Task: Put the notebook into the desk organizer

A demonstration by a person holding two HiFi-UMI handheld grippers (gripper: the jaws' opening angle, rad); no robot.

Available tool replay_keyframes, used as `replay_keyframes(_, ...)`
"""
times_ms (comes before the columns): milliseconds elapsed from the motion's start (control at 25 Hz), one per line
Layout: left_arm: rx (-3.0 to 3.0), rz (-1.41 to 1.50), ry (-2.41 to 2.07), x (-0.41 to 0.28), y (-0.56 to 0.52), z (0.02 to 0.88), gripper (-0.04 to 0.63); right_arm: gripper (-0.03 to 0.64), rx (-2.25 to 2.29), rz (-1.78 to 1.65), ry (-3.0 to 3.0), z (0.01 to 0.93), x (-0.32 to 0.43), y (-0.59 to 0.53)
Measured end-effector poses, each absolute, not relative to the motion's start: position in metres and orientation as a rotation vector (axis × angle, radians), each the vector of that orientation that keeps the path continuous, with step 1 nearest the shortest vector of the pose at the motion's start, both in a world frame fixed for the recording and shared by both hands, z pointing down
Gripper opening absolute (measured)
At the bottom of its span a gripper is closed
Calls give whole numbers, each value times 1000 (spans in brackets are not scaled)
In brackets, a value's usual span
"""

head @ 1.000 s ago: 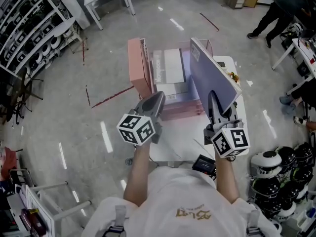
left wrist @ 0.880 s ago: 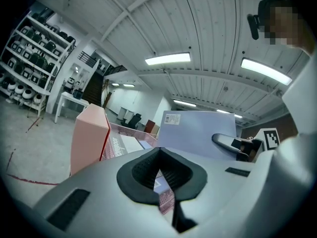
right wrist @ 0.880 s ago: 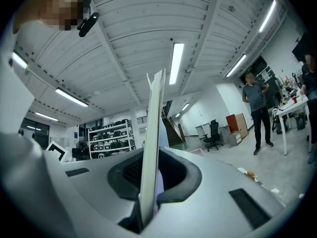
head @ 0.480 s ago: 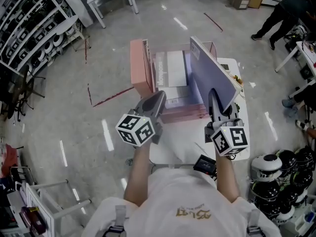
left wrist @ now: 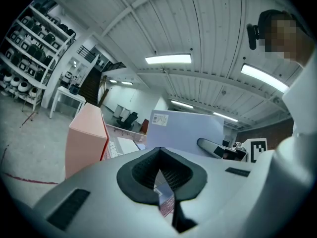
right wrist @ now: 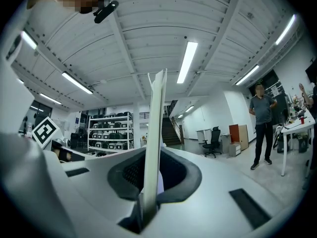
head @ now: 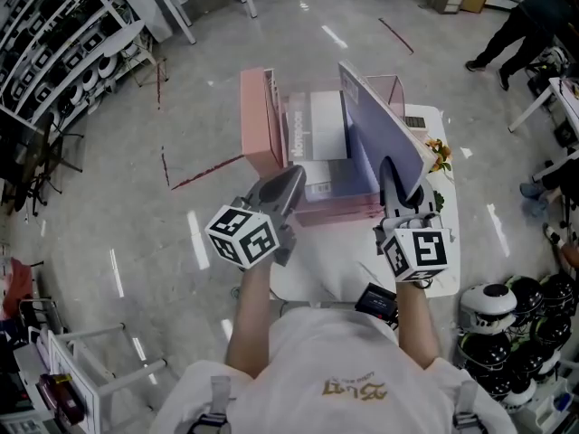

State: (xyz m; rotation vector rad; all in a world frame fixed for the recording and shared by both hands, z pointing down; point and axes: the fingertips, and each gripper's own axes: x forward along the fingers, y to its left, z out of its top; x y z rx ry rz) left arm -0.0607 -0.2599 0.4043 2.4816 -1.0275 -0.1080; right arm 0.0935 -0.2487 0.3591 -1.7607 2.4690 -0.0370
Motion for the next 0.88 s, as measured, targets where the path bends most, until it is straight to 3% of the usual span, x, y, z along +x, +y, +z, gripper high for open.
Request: replay_keyframes(880, 2465, -152, -1010, -63, -263, 406, 17, 43, -1802, 215, 2681, 381, 50, -284)
